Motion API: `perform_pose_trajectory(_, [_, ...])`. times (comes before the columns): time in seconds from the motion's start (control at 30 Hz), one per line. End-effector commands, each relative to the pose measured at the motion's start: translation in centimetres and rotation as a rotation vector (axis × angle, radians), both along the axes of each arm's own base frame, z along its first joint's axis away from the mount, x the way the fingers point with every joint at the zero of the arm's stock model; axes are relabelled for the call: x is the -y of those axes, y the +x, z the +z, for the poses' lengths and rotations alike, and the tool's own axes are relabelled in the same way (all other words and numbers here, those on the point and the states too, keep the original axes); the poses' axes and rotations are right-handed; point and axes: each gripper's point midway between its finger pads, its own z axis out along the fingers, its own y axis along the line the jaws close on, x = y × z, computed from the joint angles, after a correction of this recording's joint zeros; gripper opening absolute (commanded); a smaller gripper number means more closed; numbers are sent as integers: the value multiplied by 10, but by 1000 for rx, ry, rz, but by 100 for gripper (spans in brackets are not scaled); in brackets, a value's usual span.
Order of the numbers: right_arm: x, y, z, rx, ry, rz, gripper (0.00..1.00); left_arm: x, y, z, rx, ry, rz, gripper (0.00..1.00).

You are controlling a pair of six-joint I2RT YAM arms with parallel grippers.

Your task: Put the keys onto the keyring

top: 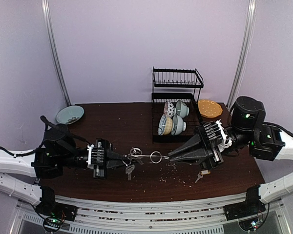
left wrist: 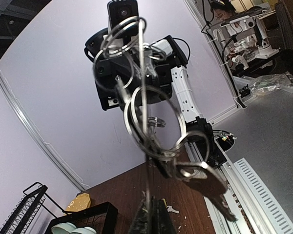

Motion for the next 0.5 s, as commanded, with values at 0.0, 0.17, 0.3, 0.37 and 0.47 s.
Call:
perform_pose_trajectory(0.0, [1,5,10,-6,34,-44,3,-7,1,28,19,-104,29,0])
perform_pose_trajectory(0.17, [1,13,12,-19,61,-95,0,-7,6,24,2,-98,57,0])
perform_pose_trajectory(0.3, [1,18,15,-34,72,-126,0,-9,13,14,-7,-89,99,0])
perform_pose_trajectory(0.37, [2,15,15,-38,73,-107,0,-9,20,7,-22,-72,136,0])
perform_pose_trajectory(0.47, [4,6,18,-41,77,-57,0,-3,36,-7,-53,-16,214,0])
